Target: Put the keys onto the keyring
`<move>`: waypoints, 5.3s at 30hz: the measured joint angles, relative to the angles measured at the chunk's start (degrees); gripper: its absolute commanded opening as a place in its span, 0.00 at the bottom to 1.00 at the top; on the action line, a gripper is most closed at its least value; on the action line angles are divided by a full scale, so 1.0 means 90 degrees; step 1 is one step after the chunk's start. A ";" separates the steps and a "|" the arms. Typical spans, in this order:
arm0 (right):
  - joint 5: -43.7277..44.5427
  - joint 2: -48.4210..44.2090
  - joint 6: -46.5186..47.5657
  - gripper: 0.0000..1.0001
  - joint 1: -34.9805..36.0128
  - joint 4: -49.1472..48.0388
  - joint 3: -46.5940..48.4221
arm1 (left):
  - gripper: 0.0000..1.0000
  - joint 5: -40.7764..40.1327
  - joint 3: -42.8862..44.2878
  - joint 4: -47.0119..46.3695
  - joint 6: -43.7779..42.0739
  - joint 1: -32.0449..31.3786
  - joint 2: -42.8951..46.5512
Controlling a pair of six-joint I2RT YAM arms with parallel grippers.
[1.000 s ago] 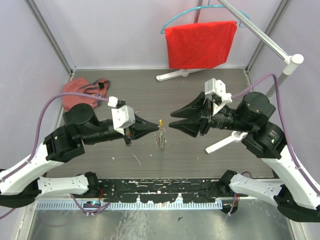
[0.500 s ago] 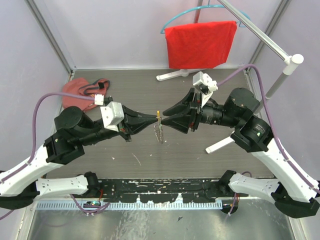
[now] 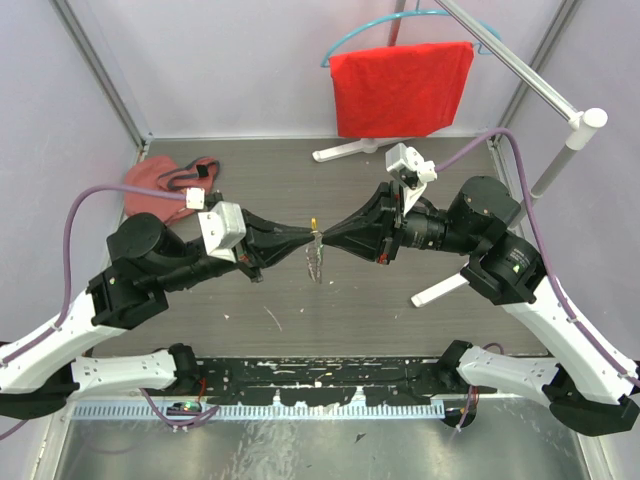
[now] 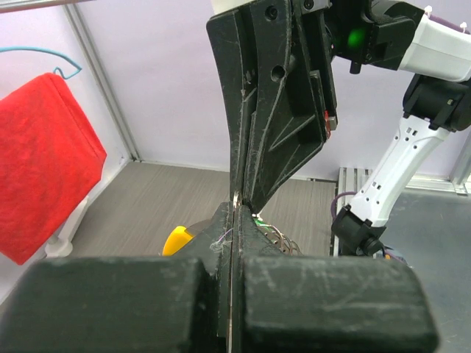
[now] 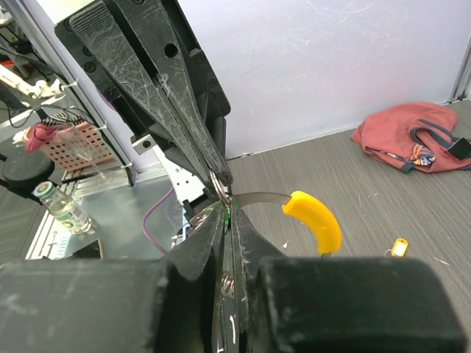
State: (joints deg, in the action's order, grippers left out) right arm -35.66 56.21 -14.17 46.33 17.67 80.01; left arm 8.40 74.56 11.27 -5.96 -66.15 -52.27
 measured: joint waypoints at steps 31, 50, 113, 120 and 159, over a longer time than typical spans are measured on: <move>-0.0359 0.0228 -0.0019 0.06 -0.0005 -0.0027 0.0002 | 0.00 -0.0039 -0.0078 -0.0209 0.0002 0.0000 0.0039; -0.0279 -0.0444 0.0760 0.39 -0.0005 -0.0709 -0.0160 | 0.00 0.0015 -0.0316 -0.0753 0.0245 0.0000 0.0073; -0.0748 0.0403 0.2244 0.01 -0.0005 0.1530 0.1095 | 0.52 0.0505 0.0789 0.0860 0.0287 0.0000 -0.0046; -0.0692 0.0527 0.2669 0.01 -0.0005 0.2370 0.1246 | 0.42 0.0459 0.0903 0.1535 0.0238 -0.0002 -0.0289; -0.0860 0.0743 0.3310 0.01 -0.0005 0.3378 0.1362 | 0.12 0.0840 0.1851 0.3264 -0.0053 -0.0002 -0.1528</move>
State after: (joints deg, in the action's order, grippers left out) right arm -43.40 62.89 15.62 46.28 48.07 92.27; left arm 15.97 91.22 40.64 -6.44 -66.17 -66.02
